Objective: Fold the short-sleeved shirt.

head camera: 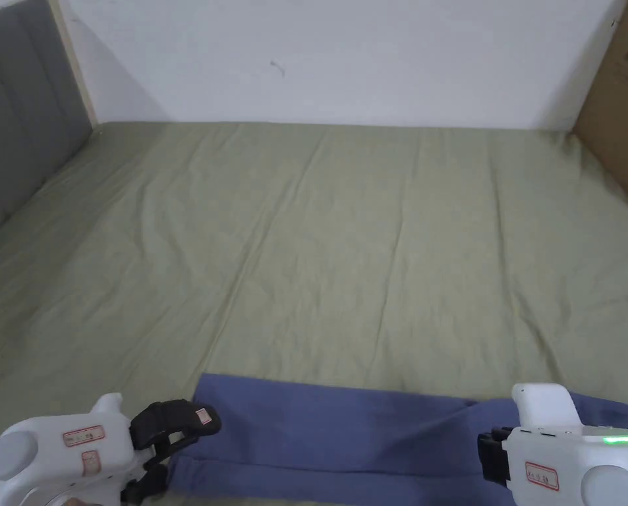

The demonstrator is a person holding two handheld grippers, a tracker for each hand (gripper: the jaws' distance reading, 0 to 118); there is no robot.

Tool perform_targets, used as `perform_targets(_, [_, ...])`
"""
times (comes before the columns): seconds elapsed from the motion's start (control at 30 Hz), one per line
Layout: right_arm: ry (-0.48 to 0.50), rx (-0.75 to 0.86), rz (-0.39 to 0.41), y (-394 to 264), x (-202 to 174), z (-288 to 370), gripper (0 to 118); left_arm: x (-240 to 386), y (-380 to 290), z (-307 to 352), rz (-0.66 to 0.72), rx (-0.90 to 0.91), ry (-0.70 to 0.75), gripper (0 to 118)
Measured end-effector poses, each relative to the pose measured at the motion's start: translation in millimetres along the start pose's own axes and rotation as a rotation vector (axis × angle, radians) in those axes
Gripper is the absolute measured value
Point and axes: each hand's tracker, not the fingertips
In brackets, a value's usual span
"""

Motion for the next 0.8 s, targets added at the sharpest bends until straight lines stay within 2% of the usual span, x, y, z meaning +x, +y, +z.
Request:
perform_targets(0.07, [-0.004,-0.014,0.038,1.5,-5.2,-3.8,0,13.3,-7.4,-9.6,0.019,0.002,-0.066,117])
perform_targets(0.13, [-0.016,-0.019,0.065,1.5,-13.3,-5.4,0,11.1,-5.4,-17.4,0.023,-0.002,-0.056,115])
perform_targets(0.17, [-0.016,-0.025,0.083,2.2,-14.9,-6.9,0,5.0,4.1,-21.6,0.021,-0.002,-0.069,106])
perform_targets(0.2, [-0.014,-0.030,0.096,2.7,-16.2,-8.1,0,5.7,5.4,-20.6,0.017,-0.005,-0.079,53])
perform_targets(0.23, [-0.014,-0.032,0.103,2.3,-21.0,-7.5,0,7.7,8.1,-16.0,-0.024,-0.004,-0.059,5])
perform_targets(0.27, [-0.014,-0.034,0.109,2.5,-22.5,-8.3,0,9.3,11.2,-14.9,-0.063,-0.007,0.005,7])
perform_targets(0.3, [-0.012,-0.038,0.119,2.5,-24.0,-9.3,0,7.5,12.3,-13.6,-0.064,-0.050,0.168,7])
perform_targets(0.33, [-0.010,-0.039,0.127,2.3,-25.5,-10.4,0,-2.4,29.9,-10.6,-0.040,-0.099,0.133,5])
perform_targets(0.37, [-0.009,-0.043,0.137,1.4,-29.1,-9.8,0,-3.1,33.4,-3.7,0.001,-0.075,0.026,5])
perform_targets(0.4, [-0.010,-0.046,0.150,0.7,-30.7,-9.6,0,-1.1,36.6,5.1,0.007,-0.044,0.052,5])
perform_targets(0.43, [-0.017,-0.042,0.165,-0.9,-32.1,-9.0,0,10.2,13.8,-12.6,0.001,-0.041,0.053,5])
perform_targets(0.6, [-0.030,-0.038,0.188,-5.9,-30.3,-4.7,0,47.6,4.9,-1.1,-0.144,-0.015,0.127,5])
perform_targets(0.7, [-0.030,-0.018,0.157,-8.6,-20.3,2.5,0,86.7,0.2,9.8,-0.238,0.032,0.092,5])
perform_targets(0.8, [-0.034,-0.001,0.106,-11.6,-4.9,10.1,0,142.6,-13.5,16.0,-0.394,0.045,0.090,5])
